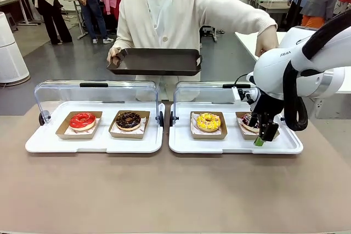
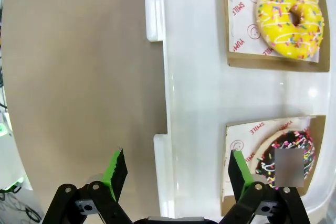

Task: Provide the desired donut to the person.
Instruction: Pick up and lift the Paper togo box containing the Donut pointed at by the person.

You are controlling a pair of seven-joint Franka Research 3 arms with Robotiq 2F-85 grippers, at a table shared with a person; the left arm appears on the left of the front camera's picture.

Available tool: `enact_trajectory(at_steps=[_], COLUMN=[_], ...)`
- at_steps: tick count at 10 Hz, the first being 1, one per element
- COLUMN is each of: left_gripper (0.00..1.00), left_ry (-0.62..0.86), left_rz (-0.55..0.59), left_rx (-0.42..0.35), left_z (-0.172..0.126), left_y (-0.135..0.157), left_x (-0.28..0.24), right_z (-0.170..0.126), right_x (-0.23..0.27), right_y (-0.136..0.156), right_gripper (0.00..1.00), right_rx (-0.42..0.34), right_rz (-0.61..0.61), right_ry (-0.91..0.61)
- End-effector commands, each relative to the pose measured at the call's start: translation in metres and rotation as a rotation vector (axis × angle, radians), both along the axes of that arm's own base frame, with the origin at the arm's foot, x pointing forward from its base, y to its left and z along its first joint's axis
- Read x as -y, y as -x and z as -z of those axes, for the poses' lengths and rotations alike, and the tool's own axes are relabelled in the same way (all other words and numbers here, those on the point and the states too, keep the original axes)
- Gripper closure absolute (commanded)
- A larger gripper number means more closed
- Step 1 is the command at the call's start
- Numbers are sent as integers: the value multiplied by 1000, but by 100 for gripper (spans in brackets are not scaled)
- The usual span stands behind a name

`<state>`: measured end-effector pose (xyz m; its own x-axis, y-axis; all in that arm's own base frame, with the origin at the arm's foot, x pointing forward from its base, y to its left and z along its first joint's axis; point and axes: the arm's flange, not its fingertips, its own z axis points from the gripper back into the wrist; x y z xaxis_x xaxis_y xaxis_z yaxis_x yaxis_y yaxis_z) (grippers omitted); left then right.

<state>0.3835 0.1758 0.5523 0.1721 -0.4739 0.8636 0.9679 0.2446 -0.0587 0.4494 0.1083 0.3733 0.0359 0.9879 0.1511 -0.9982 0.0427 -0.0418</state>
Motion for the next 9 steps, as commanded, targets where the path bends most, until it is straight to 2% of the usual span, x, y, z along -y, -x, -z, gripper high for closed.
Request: enact_trajectory(at_steps=[1,5,9], left_gripper=[0,0,0], left_ry=[2,2,2], left_rz=[10,10,10], left_rx=[5,5,5], left_z=[-1,-1,-1], left_y=[2,2,2], left_x=[0,0,0], right_z=[2,1,21], right_x=[1,0,-4], right_y=[2,0,-43], right_gripper=[0,0,0], right_rx=[-8,-2,-20], right_rz=[-7,0,45], right_ry=[8,0,55])
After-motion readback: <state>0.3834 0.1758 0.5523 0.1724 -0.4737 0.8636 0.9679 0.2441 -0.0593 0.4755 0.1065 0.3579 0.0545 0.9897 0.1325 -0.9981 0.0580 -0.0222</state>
